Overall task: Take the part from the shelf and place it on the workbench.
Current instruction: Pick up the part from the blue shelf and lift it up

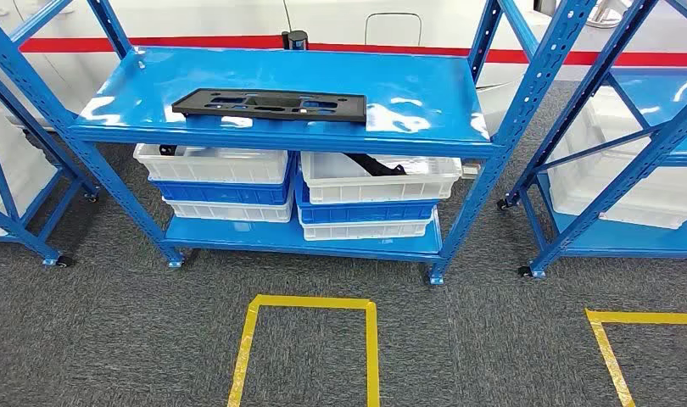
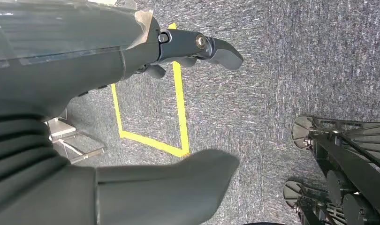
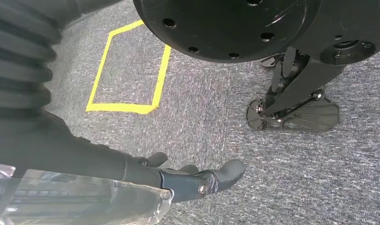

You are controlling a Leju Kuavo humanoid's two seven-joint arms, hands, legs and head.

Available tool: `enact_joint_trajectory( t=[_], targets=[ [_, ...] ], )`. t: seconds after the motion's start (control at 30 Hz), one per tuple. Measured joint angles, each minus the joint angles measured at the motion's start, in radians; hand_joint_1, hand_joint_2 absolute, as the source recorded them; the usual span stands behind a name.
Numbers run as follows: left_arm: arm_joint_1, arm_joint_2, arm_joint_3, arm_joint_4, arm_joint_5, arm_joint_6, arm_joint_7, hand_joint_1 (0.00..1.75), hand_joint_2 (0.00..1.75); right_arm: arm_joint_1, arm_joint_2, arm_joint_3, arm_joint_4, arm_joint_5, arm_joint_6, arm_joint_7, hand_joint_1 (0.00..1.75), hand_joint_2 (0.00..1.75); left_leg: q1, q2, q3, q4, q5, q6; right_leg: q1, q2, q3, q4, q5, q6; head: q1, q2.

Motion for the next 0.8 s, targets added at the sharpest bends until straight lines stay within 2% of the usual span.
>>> enact_joint_trajectory(
  t=[0.23, 0.67, 0.8],
  targets=[
    [-0.016, -0.006, 0.023, 0.003, -0.003, 0.014, -0.012, 0.00, 1.75, -0.015, -0.001, 0.017, 0.004, -0.003, -0.020, 0.004, 0.00, 1.75, 0.000, 0.000, 0.000, 0.000, 0.000, 0.000, 0.000, 0.000, 0.000, 0.000, 0.000, 0.000, 0.000, 0.000],
    [-0.099, -0.046, 0.260, 0.067, -0.060, 0.176, -0.144, 0.00, 1.75, -0.107, -0.018, 0.230, 0.083, -0.027, -0.242, 0.077, 0.00, 1.75, 0.000, 0.000, 0.001, 0.000, 0.001, 0.000, 0.000, 0.000, 0.001, 0.000, 0.001, 0.000, 0.000, 0.000],
    [-0.124, -0.061, 0.338, 0.093, -0.079, 0.227, -0.184, 0.00, 1.75, -0.136, -0.025, 0.299, 0.115, -0.035, -0.312, 0.100, 0.00, 0.00, 0.000, 0.000, 0.001, 0.000, 0.001, 0.000, 0.000, 0.000, 0.001, 0.000, 0.001, 0.000, 0.000, 0.000]
  ],
)
